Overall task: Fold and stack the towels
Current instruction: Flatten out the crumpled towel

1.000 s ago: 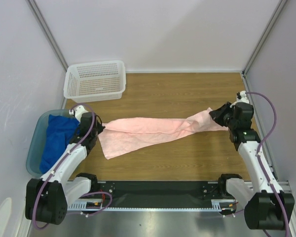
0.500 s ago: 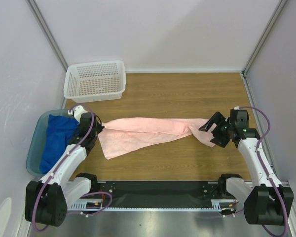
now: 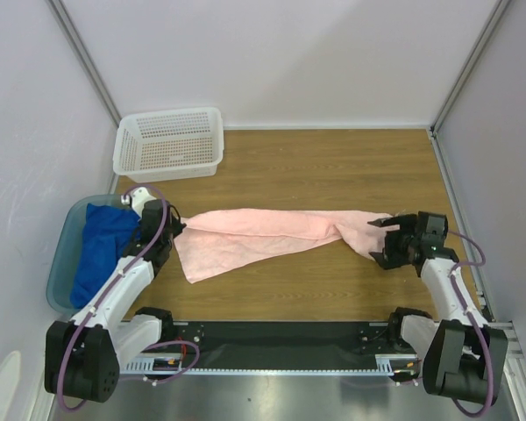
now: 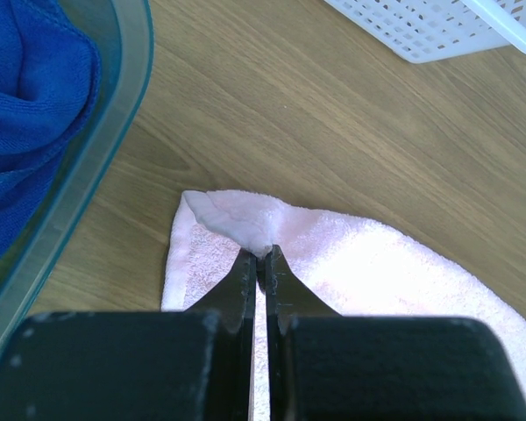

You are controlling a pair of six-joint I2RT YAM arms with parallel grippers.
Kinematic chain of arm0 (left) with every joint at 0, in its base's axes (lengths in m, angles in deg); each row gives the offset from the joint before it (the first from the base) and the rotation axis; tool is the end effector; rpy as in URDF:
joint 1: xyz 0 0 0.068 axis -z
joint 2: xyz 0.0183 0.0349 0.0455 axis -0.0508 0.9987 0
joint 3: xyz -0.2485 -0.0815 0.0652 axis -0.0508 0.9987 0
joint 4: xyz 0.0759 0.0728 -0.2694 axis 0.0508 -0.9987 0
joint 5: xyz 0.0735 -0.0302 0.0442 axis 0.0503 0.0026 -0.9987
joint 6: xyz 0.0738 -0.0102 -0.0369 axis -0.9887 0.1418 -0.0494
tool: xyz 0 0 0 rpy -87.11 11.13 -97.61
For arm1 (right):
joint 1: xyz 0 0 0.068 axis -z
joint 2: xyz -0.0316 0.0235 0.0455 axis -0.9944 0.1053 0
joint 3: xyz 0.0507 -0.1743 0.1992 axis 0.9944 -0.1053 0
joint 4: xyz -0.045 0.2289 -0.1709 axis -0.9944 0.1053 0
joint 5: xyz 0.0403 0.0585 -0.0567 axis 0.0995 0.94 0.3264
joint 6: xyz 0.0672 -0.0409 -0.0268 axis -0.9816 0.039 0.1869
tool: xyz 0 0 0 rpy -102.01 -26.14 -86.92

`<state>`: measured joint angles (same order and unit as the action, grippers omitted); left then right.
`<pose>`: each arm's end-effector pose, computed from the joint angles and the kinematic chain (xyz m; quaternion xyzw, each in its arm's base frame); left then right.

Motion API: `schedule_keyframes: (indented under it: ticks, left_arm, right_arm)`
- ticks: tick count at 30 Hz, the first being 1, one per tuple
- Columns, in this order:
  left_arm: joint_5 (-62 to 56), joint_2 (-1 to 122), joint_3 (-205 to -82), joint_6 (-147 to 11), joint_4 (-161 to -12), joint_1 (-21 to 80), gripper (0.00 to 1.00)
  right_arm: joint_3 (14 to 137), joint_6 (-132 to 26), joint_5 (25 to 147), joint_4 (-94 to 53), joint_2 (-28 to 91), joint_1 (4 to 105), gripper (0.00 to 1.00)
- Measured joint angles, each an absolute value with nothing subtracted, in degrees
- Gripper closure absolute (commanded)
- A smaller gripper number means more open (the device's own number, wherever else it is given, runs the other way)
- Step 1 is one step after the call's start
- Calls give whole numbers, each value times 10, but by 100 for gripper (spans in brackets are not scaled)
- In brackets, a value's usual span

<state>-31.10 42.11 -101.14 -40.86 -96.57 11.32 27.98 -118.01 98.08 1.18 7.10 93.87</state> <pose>0.2663 -0.0141 0.1797 -0.3048 0.8211 -0.0409 0.4808 0.2369 -0.0168 0.1407 0.5668 0.7392 0.3053 0.1979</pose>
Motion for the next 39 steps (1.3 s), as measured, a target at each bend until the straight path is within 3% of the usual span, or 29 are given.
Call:
schedule_keyframes:
  ticks: [5,9,14,23,30,33,34,36,39]
  left_arm:
    - [-306,427,-1011,-409,-959,113,100]
    - [-304,437,-1011,-409,-953,113,100]
    - [-302,450,-1011,-409,-950,113,100]
    - [-299,470,-1011,-409,-938,113,100]
    - [-299,469,-1011,-409,-940,113,100]
    - [-300,469,-1011,-409,-941,113,100]
    - [-300,469,-1011,-409,-941,113,100]
    - [-300,469,-1011,-409,-942,113,100]
    - [-303,466,-1011,-409,-945,113,100]
  right_arm:
    - [266,-1246,968,-18,29,985,9]
    - [228,-1297,962,-22,-1,1017,22]
    - [220,-1282,925,-28,-5,1028,21]
    - [318,-1132,903,-78,155,1020,21]
    - [352,-1067,906,-94,267,951,23]
    - [367,-1051,911,-101,280,934,35]
    - [371,-1046,912,-103,282,931,47]
    - [377,-1038,916,-104,283,927,59]
    - [380,-1029,920,-104,279,924,61]
